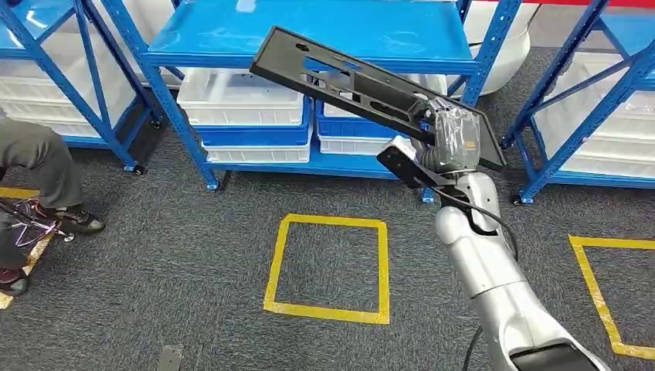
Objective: Take the parts from the cabinet and place them on the table.
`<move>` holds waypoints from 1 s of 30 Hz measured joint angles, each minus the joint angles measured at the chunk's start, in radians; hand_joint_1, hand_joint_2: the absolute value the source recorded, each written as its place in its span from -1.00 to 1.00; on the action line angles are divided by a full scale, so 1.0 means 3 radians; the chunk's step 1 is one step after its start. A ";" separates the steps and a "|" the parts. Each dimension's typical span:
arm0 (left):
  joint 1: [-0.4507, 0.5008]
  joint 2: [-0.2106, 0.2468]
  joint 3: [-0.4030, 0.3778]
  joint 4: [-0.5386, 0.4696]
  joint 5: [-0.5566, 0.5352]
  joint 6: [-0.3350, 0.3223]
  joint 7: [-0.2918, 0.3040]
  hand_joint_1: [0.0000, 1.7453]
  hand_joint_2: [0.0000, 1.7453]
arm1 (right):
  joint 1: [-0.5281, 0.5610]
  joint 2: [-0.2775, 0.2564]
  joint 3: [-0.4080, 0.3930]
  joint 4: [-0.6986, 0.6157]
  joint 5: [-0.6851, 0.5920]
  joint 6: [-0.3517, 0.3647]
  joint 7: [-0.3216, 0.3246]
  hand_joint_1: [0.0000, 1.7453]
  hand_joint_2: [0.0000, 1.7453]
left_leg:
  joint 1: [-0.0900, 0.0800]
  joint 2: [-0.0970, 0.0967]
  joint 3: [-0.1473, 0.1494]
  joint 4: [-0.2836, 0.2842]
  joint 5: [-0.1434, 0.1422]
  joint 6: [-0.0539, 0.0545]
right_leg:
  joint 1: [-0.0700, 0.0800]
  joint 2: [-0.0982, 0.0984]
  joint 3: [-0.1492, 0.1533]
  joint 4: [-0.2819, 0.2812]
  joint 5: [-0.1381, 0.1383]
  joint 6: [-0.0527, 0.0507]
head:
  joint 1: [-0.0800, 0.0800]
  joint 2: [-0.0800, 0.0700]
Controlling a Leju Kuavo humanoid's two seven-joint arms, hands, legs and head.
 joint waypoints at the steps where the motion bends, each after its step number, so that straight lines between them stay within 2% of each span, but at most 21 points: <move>1: 0.0000 0.0000 0.0004 0.0000 -0.0001 0.0000 0.0000 -1.00 1.00 | 0.0000 0.0000 -0.0001 0.0000 -0.0011 0.0000 0.0000 1.00 1.00 | 0.0001 0.0000 0.0000 -0.0001 0.0002 -0.0003 | 0.0002 0.0000 -0.0002 0.0000 0.0005 -0.0009 | 0.0000 0.0000; 10: 0.0000 0.0000 0.0005 0.0000 -0.0003 0.0000 0.0000 -1.00 1.00 | 0.0000 0.0004 -0.0022 0.0000 -0.0024 0.0000 0.0000 1.00 1.00 | 0.0001 0.0000 -0.0003 -0.0004 0.0011 -0.0020 | 0.0007 -0.0001 -0.0004 0.0001 0.0006 -0.0010 | 0.0001 0.0000; 11: 0.0000 0.0000 0.0005 0.0000 -0.0004 0.0000 0.0000 -1.00 1.00 | 0.0000 0.0004 -0.0024 0.0000 -0.0029 0.0000 0.0000 1.00 1.00 | -0.0004 -0.0001 -0.0011 0.0003 0.0007 -0.0020 | -0.0004 -0.0001 0.0001 -0.0006 0.0009 -0.0006 | 0.0001 0.0000; 12: 0.0000 0.0013 0.0005 0.0000 -0.0005 0.0000 0.0000 -1.00 1.00 | 0.0000 0.0006 -0.0027 -0.0001 -0.0037 -0.0001 0.0000 1.00 1.00 | -0.0012 -0.0002 -0.0015 0.0029 -0.0002 -0.0003 | -0.0033 0.0000 0.0004 -0.0021 0.0022 0.0019 | 0.0000 0.0000; 13: -0.0001 0.0010 0.0005 0.0000 -0.0014 0.0000 0.0000 -1.00 1.00 | 0.0006 0.0011 -0.0033 -0.0012 -0.0039 -0.0005 0.0004 1.00 1.00 | -0.0016 0.0003 -0.0007 0.0005 0.0005 0.0023 | -0.0032 0.0001 0.0016 -0.0049 0.0032 0.0030 | -0.0006 0.0000; 14: -0.0002 0.0013 0.0005 0.0000 -0.0022 0.0003 0.0000 -1.00 1.00 | 0.0015 0.0013 -0.0045 -0.0033 -0.0041 -0.0008 0.0008 1.00 1.00 | -0.0015 0.0007 0.0041 -0.0084 0.0042 0.0060 | -0.0001 0.0007 0.0037 -0.0090 0.0046 0.0051 | -0.0004 0.0000; 15: -0.0003 0.0009 0.0005 0.0000 -0.0030 0.0004 0.0003 -1.00 1.00 | 0.0022 0.0005 -0.0061 -0.0038 -0.0042 -0.0013 0.0010 1.00 1.00 | 0.0031 0.0038 0.0098 -0.0189 0.0098 0.0065 | 0.0010 -0.0003 0.0013 -0.0036 0.0020 0.0037 | 0.0017 0.0000; 16: -0.0008 -0.0001 0.0004 -0.0001 -0.0036 0.0006 0.0003 -1.00 1.00 | 0.0018 -0.0006 -0.0077 -0.0046 -0.0044 -0.0020 0.0010 1.00 1.00 | 0.0019 0.0046 0.0114 -0.0228 0.0115 0.0083 | 0.0016 0.0000 -0.0064 0.0087 -0.0068 0.0016 | 0.0015 0.0000; 17: -0.0019 0.0001 0.0004 0.0000 -0.0043 0.0006 0.0008 -1.00 1.00 | 0.0025 -0.0005 -0.0084 -0.0062 -0.0046 -0.0025 0.0010 1.00 1.00 | 0.0023 0.0060 0.0106 -0.0228 0.0124 0.0093 | 0.0008 -0.0002 -0.0181 0.0338 -0.0189 -0.0008 | 0.0019 0.0000; 18: -0.0029 0.0001 0.0004 -0.0001 -0.0057 0.0006 0.0010 -1.00 1.00 | 0.0047 -0.0014 -0.0097 -0.0083 -0.0046 -0.0027 0.0017 1.00 1.00 | 0.0024 0.0070 0.0098 -0.0227 0.0124 0.0093 | 0.0004 0.0000 -0.0312 0.0612 -0.0302 -0.0017 | 0.0018 0.0000; 19: -0.0036 0.0001 0.0005 -0.0001 -0.0075 0.0006 0.0014 -1.00 1.00 | 0.0088 -0.0033 -0.0121 -0.0104 -0.0046 -0.0027 0.0028 1.00 1.00 | 0.0024 0.0083 0.0089 -0.0227 0.0125 0.0090 | -0.0014 -0.0001 -0.0451 0.0895 -0.0386 -0.0001 | 0.0017 0.0000; 20: -0.0041 0.0001 0.0004 -0.0001 -0.0086 0.0000 0.0018 -1.00 1.00 | 0.0124 -0.0046 -0.0132 -0.0121 -0.0046 -0.0029 0.0042 1.00 1.00 | 0.0031 0.0101 0.0086 -0.0225 0.0128 0.0083 | -0.0020 -0.0003 -0.0483 0.0965 -0.0385 0.0027 | 0.0018 0.0000; 21: -0.0045 0.0000 0.0004 0.0000 -0.0104 -0.0013 0.0020 -1.00 1.00 | 0.0158 -0.0061 -0.0144 -0.0144 -0.0046 -0.0031 0.0067 1.00 1.00 | 0.0039 0.0119 0.0084 -0.0223 0.0129 0.0073 | -0.0031 -0.0005 -0.0441 0.0884 -0.0341 0.0066 | 0.0018 0.0000; 23: -0.0062 -0.0003 0.0001 0.0000 -0.0127 -0.0015 0.0029 -1.00 1.00 | 0.0207 -0.0079 -0.0172 -0.0197 -0.0039 -0.0034 0.0076 1.00 1.00 | 0.0064 0.0166 0.0065 -0.0185 0.0118 0.0031 | -0.0064 -0.0053 -0.0197 0.0412 -0.0156 0.0162 | 0.0018 0.0000; 24: -0.0078 0.0000 0.0001 -0.0001 -0.0142 -0.0015 0.0031 -1.00 1.00 | 0.0225 -0.0085 -0.0191 -0.0264 -0.0020 -0.0037 0.0089 1.00 1.00 | 0.0074 0.0202 0.0026 -0.0103 0.0084 -0.0017 | -0.0086 -0.0212 0.0010 0.0036 -0.0045 0.0221 | 0.0027 0.0000; 25: -0.0092 0.0033 0.0001 -0.0003 -0.0153 -0.0015 0.0036 -1.00 1.00 | 0.0232 -0.0086 -0.0195 -0.0303 -0.0013 -0.0047 0.0102 1.00 1.00 | 0.0035 0.0228 -0.0014 -0.0021 0.0039 -0.0060 | -0.0060 -0.0293 0.0016 0.0031 -0.0049 0.0189 | 0.0034 0.0000; 26: -0.0106 0.0029 -0.0001 -0.0003 -0.0173 -0.0014 0.0036 -1.00 1.00 | 0.0261 -0.0083 -0.0198 -0.0366 -0.0005 -0.0050 0.0118 1.00 1.00 | 0.0050 0.0260 -0.0025 0.0015 0.0019 -0.0083 | -0.0060 -0.0195 -0.0006 0.0040 -0.0043 0.0103 | 0.0008 0.0000; 27: -0.0116 0.0036 -0.0003 -0.0003 -0.0178 -0.0015 0.0036 -1.00 1.00 | 0.0291 -0.0099 -0.0214 -0.0399 -0.0001 -0.0050 0.0128 1.00 1.00 | 0.0058 0.0290 -0.0018 0.0014 0.0022 -0.0087 | -0.0050 -0.0172 -0.0013 0.0049 -0.0039 0.0063 | 0.0006 -0.0001; 29: -0.0129 0.0038 -0.0005 -0.0004 -0.0196 -0.0015 0.0047 -1.00 1.00 | 0.0339 -0.0119 -0.0244 -0.0459 0.0010 -0.0052 0.0140 1.00 1.00 | 0.0079 0.0349 -0.0015 0.0022 0.0027 -0.0096 | -0.0049 -0.0097 -0.0024 0.0057 -0.0018 0.0027 | 0.0002 0.0000; 30: -0.0144 0.0043 -0.0008 -0.0004 -0.0209 -0.0015 0.0050 -1.00 1.00 | 0.0374 -0.0127 -0.0259 -0.0501 0.0024 -0.0053 0.0149 1.00 1.00 | 0.0111 0.0275 -0.0033 0.0070 -0.0037 -0.0126 | -0.0064 -0.0048 -0.0027 0.0054 -0.0001 0.0000 | 0.0005 0.0000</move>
